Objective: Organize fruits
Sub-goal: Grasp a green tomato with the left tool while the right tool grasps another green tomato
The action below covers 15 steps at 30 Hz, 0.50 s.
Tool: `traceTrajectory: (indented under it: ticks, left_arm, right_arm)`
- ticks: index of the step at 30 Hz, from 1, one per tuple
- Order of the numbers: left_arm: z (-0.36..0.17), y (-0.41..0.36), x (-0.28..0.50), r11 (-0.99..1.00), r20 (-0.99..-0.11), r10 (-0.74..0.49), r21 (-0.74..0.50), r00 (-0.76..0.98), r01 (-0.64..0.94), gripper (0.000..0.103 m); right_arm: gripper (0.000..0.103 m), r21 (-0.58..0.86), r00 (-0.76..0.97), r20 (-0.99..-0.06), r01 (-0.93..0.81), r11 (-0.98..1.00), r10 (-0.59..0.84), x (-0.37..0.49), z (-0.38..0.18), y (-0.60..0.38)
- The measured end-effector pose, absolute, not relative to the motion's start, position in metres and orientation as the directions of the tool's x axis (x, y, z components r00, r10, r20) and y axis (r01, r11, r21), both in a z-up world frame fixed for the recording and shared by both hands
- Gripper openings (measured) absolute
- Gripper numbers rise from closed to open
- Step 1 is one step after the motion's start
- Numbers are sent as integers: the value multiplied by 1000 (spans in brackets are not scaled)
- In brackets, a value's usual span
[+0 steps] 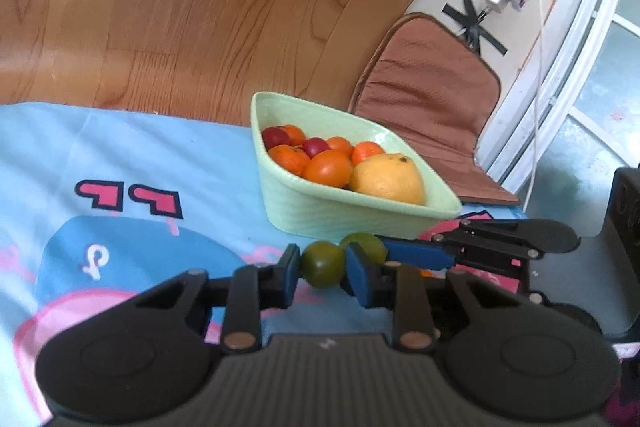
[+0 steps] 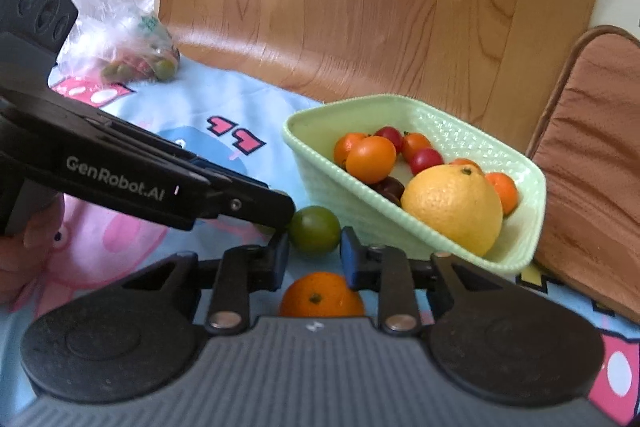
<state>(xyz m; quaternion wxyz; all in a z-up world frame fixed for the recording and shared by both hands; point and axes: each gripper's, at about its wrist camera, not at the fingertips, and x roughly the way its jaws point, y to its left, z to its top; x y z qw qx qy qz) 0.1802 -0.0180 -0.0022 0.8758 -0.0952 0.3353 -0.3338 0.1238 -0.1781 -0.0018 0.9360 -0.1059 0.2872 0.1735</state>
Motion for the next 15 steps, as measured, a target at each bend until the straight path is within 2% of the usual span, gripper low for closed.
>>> traceTrajectory:
  ticks: [7, 15]
  left_arm:
    - [19, -3, 125, 775, -488, -632, -387, 601, 500, 26]
    - [8, -16, 77, 759, -515, -650, -407, 559, 508, 26]
  right_arm:
    - [30, -161, 816, -493, -427, 890, 302, 78, 15, -167]
    - [30, -110, 781, -545, -427, 898, 305, 31, 12, -179]
